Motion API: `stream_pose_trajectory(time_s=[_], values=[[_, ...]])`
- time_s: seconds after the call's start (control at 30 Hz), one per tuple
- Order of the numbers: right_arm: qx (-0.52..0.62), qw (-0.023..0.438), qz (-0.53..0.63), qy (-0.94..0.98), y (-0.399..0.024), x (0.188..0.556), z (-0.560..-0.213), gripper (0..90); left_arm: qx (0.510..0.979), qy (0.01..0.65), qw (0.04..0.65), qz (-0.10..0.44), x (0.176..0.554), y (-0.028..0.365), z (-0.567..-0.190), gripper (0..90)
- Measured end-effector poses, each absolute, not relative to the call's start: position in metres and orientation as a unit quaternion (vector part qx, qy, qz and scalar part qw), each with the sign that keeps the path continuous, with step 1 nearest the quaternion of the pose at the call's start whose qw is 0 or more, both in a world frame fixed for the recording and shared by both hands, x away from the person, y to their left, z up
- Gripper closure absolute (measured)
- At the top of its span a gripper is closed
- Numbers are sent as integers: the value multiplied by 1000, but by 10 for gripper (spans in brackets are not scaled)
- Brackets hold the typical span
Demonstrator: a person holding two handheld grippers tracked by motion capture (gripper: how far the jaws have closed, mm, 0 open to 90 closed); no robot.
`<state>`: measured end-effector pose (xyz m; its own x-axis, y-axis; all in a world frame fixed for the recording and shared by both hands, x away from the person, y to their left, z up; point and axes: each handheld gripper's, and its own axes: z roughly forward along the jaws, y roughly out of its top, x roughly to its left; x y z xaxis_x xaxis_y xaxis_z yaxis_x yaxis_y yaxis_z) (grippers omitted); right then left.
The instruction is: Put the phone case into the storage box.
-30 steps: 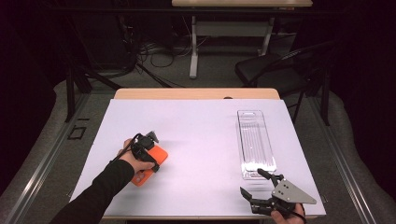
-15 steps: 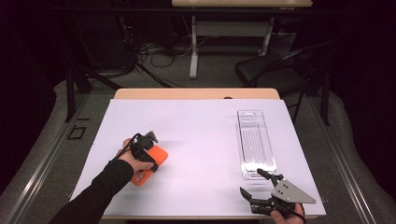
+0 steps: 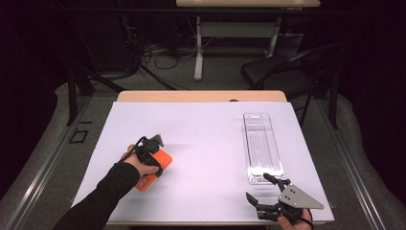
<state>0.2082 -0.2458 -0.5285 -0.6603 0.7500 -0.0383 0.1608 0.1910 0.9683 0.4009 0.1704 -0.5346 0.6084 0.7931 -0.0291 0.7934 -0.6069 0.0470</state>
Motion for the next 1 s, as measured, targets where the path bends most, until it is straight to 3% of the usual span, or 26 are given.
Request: stream_pose_trajectory(time_s=[1.0], values=[[313,266,552,725,-246,208,-529,146,896,444,24,-4,402,169,-534,162]])
